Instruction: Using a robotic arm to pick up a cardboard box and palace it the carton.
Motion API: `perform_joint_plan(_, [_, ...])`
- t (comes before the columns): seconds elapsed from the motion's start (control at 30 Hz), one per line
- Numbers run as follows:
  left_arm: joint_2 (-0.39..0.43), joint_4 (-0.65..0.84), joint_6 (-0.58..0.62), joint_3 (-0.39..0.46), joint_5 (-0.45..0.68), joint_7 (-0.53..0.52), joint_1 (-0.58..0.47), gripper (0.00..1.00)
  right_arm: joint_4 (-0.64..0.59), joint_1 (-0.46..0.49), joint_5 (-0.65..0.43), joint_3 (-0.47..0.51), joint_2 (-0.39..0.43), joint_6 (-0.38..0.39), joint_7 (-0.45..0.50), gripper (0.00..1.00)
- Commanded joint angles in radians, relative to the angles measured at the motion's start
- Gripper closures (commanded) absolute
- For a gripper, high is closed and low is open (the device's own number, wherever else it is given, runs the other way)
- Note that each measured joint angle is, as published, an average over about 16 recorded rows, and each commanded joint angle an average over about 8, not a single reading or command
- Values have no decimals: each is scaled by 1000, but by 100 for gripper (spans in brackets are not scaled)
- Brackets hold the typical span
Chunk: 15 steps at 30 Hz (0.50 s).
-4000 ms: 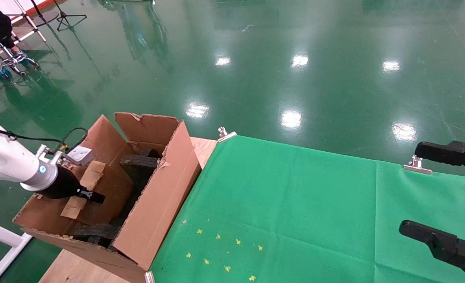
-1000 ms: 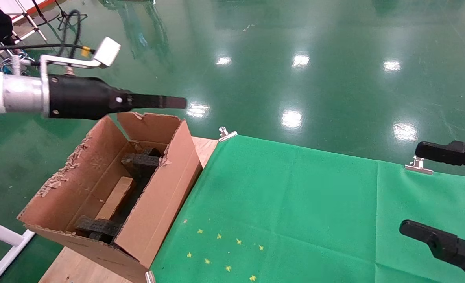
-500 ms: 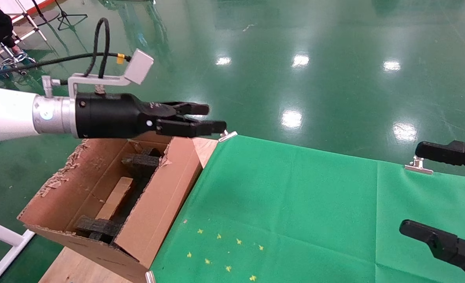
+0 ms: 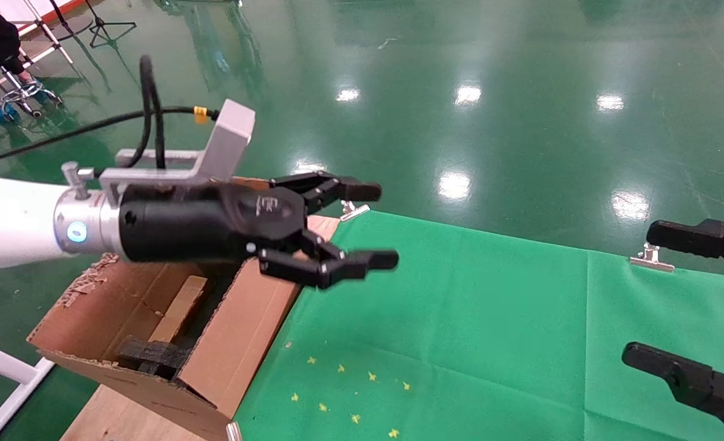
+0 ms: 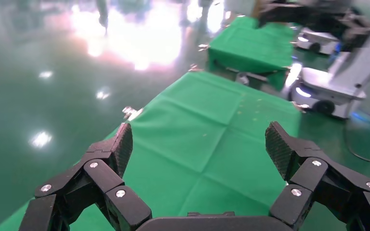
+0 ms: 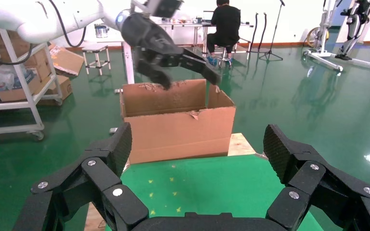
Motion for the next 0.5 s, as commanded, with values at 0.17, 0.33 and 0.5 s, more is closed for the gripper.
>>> perform_joint_plan(0.17, [-5,-123,9,-88,-58,75,111,0,0,0,0,0,0,0,0,0])
perform_joint_plan(0.33, [-9,-218,16,-155,-102,133,196,0,0,0,0,0,0,0,0,0])
perform_joint_plan(0.5, [-11,-288,23,-206,-136,171,260,0,0,0,0,0,0,0,0,0])
